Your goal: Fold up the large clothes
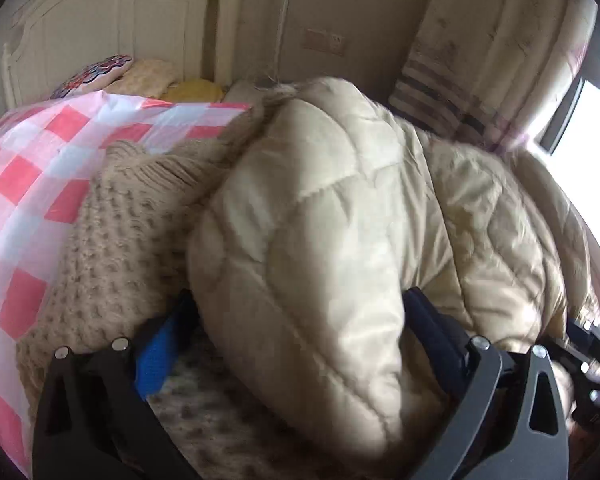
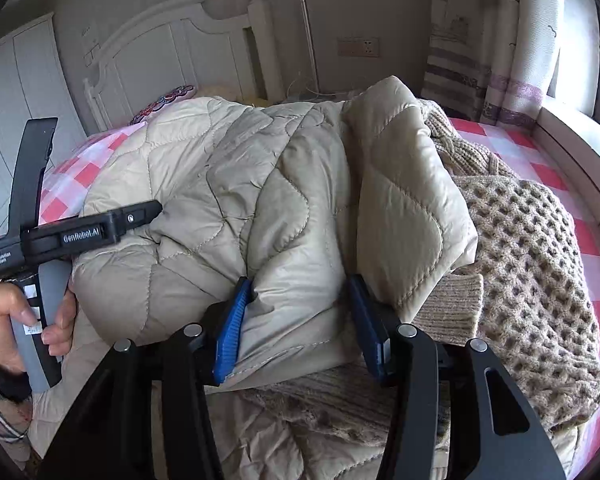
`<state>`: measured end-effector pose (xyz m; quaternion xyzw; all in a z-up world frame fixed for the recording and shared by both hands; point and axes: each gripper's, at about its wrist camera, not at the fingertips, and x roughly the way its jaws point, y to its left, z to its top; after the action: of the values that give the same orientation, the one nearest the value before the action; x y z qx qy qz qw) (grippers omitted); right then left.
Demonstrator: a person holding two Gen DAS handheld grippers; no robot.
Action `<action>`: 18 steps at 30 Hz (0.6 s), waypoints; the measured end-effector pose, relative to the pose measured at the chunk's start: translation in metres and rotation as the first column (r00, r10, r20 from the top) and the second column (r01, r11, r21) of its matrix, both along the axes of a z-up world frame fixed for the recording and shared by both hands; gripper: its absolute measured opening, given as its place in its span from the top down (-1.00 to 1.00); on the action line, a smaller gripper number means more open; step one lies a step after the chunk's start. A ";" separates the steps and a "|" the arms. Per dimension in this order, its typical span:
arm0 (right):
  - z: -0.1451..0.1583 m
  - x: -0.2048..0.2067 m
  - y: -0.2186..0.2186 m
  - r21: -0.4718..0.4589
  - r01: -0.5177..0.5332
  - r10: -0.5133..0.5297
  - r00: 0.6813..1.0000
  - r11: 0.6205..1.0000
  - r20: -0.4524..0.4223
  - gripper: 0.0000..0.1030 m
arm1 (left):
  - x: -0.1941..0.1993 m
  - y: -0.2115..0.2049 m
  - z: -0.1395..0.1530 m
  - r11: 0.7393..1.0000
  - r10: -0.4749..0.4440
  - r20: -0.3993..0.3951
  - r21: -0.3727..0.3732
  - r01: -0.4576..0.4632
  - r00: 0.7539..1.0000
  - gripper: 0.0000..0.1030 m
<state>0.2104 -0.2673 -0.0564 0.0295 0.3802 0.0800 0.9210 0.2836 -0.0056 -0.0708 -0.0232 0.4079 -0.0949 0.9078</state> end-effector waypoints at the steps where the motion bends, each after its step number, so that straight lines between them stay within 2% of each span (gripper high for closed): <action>1: 0.001 0.000 0.000 -0.006 0.003 -0.003 1.000 1.000 0.003 0.06 | -0.002 -0.002 0.001 1.000 0.002 0.010 0.024 -0.003 1.000 -0.96; 7: -0.003 0.001 0.005 -0.026 0.008 -0.008 1.000 1.000 0.008 0.05 | -0.007 -0.004 0.004 0.999 0.019 0.031 0.036 -0.020 0.999 -0.96; 9: -0.001 0.000 0.009 -0.038 0.011 -0.010 1.000 0.999 0.010 0.05 | -0.009 -0.010 0.026 0.995 0.081 0.107 0.057 -0.088 0.991 -0.92; 10: -0.002 0.002 0.009 -0.037 0.011 -0.011 1.000 0.999 0.010 0.05 | -0.021 -0.009 0.038 0.995 0.097 0.161 0.021 -0.102 0.982 -0.92; 12: -0.003 0.001 0.009 -0.032 0.012 -0.011 1.000 0.999 0.010 0.05 | -0.038 -0.009 0.057 0.996 0.083 0.226 -0.044 -0.075 0.971 -0.95; 13: -0.003 0.001 0.009 -0.031 0.013 -0.012 1.000 0.999 0.011 0.04 | -0.044 -0.012 0.064 0.998 0.061 0.258 -0.050 -0.050 0.964 -0.95; 15: -0.003 0.000 0.009 -0.033 0.012 -0.012 1.000 0.999 0.011 0.04 | -0.052 -0.028 0.066 1.000 -0.022 0.309 0.017 0.018 0.951 -0.95; 16: -0.003 0.000 0.009 -0.033 0.012 -0.011 1.000 0.999 0.011 0.04 | -0.051 -0.038 0.057 0.996 -0.060 0.311 0.080 0.037 0.948 -0.95; 17: -0.003 0.000 0.009 -0.032 0.011 -0.011 1.000 0.999 0.012 0.04 | -0.045 -0.048 0.040 0.986 -0.091 0.285 0.158 0.047 0.954 -0.95; 18: -0.003 -0.001 0.009 -0.031 0.012 -0.012 1.000 0.999 0.014 0.02 | -0.037 -0.056 0.025 0.976 -0.104 0.226 0.211 0.055 0.969 -0.96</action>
<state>0.2094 -0.2580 -0.0589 0.0171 0.3747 0.0689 0.9244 0.2468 -0.0613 -0.0457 0.0975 0.3056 -0.0914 0.9427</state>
